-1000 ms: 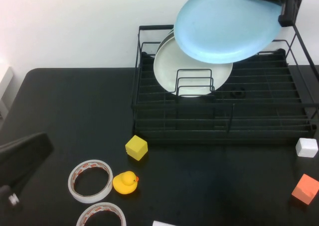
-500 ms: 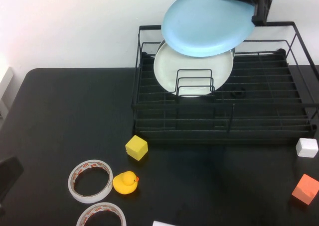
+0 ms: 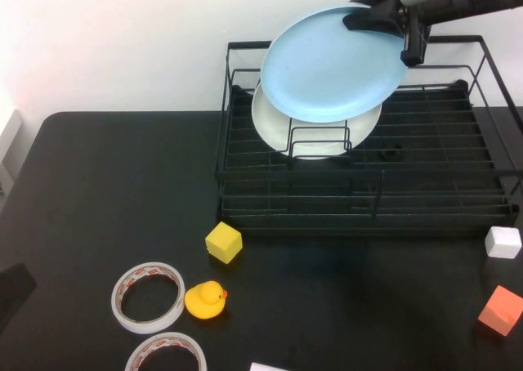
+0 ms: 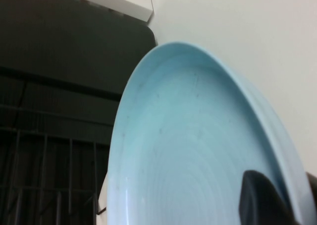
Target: Place plate on rack
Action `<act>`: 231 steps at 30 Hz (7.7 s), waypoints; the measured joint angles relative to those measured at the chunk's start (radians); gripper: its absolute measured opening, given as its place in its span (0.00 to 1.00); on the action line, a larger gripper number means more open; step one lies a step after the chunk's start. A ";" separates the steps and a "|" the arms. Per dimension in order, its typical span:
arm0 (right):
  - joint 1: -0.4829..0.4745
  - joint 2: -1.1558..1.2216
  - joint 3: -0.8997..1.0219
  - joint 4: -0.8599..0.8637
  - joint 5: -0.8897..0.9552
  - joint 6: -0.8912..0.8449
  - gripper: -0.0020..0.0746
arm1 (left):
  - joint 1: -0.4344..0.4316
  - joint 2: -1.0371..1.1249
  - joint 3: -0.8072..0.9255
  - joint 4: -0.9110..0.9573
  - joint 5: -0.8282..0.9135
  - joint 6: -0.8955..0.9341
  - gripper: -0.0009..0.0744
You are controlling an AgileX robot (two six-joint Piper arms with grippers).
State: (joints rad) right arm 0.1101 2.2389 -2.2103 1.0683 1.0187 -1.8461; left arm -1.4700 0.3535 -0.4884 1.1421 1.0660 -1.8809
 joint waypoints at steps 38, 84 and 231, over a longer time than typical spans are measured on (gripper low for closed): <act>0.037 0.000 0.000 -0.067 -0.025 0.049 0.17 | 0.000 0.000 0.000 0.000 -0.024 -0.004 0.01; 0.037 -0.639 0.002 -0.271 0.212 0.881 0.04 | 0.000 0.000 0.000 -0.015 -0.055 0.288 0.01; -0.161 -2.254 2.231 -1.177 -0.677 1.858 0.04 | 1.301 -0.182 0.282 -0.990 -0.997 1.569 0.01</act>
State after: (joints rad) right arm -0.0513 -0.0150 0.0203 -0.1086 0.3412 0.0121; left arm -0.1686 0.1714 -0.2067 0.1526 0.0689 -0.3121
